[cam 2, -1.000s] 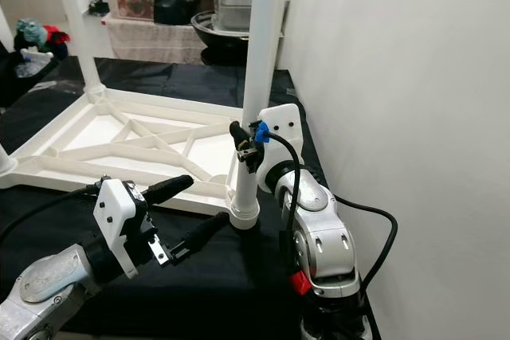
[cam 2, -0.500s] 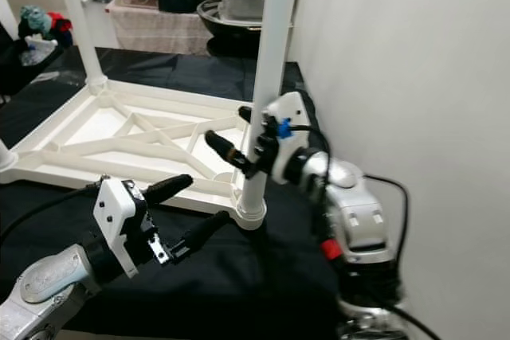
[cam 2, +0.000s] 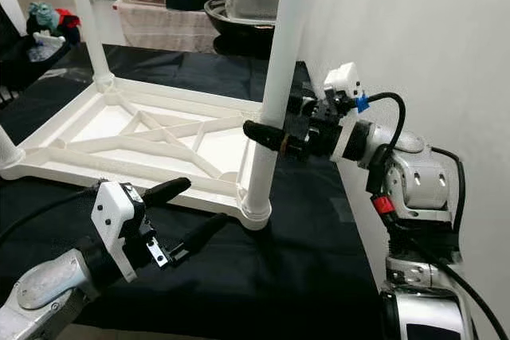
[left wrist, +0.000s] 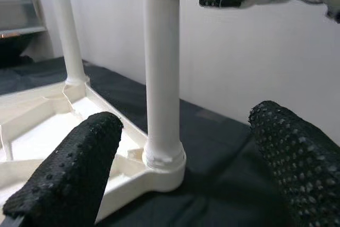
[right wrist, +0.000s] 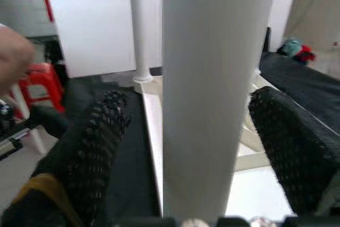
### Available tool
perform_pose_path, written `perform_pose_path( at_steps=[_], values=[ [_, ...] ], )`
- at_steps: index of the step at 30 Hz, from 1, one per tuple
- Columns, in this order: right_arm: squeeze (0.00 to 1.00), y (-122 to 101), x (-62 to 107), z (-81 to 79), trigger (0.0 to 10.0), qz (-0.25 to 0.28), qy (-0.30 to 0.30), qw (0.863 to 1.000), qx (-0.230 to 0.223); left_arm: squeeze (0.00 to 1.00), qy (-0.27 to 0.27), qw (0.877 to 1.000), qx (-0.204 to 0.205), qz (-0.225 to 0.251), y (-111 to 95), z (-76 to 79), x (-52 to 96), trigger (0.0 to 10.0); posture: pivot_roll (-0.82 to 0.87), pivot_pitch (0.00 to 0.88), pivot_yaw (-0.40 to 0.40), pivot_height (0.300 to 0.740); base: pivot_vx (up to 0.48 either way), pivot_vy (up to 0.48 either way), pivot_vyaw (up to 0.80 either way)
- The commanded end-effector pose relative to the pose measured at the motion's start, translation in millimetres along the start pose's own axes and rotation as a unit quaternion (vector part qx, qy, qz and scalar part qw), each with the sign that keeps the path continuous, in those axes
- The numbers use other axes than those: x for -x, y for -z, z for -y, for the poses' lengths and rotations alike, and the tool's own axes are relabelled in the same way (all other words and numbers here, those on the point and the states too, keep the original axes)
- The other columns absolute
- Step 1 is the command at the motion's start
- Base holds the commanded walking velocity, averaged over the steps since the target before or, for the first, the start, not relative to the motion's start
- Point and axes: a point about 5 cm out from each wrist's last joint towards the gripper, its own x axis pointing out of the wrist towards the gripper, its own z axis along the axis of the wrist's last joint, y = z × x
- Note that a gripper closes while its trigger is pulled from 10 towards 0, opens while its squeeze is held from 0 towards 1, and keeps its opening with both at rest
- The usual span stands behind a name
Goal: Building children table
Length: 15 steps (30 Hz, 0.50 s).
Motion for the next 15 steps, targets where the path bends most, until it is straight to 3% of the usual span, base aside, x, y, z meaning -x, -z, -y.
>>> perform_pose_path(
  at_steps=[1, 9, 12, 15],
  values=[
    [0.0, -6.7, 1.9, 1.8, 0.0, 0.014, -0.017, 1.0, 0.011, 0.0, 0.001, 1.0, -0.001, -0.006, -1.0, 0.1, 2.8, 10.0, 0.04, 0.072, -0.085, 0.74, 0.0, 0.0, 0.0],
    [0.0, -4.9, 7.5, 2.6, 0.0, 0.009, -0.045, 0.999, 0.011, 0.0, -0.002, 1.0, -0.002, -0.008, -2.5, -0.3, 4.8, 10.0, 0.04, 0.074, -0.077, 0.74, 0.0, 0.0, 0.0],
    [0.0, 0.2, 9.3, 1.9, 0.0, -0.005, -0.03, 0.999, 0.019, 0.0, 0.0, 1.0, 0.0, -0.007, -2.2, 1.0, 3.1, 10.0, 0.03, 0.072, -0.075, 0.74, 0.0, 0.0, 0.0],
    [0.0, 7.8, 10.7, 5.2, 0.0, -0.021, 0.031, 0.999, 0.031, 0.0, 0.001, 1.0, 0.001, -0.007, -1.7, 0.9, 2.4, 10.0, 0.02, 0.067, -0.08, 0.74, 0.0, 0.0, 0.0]
  ],
)
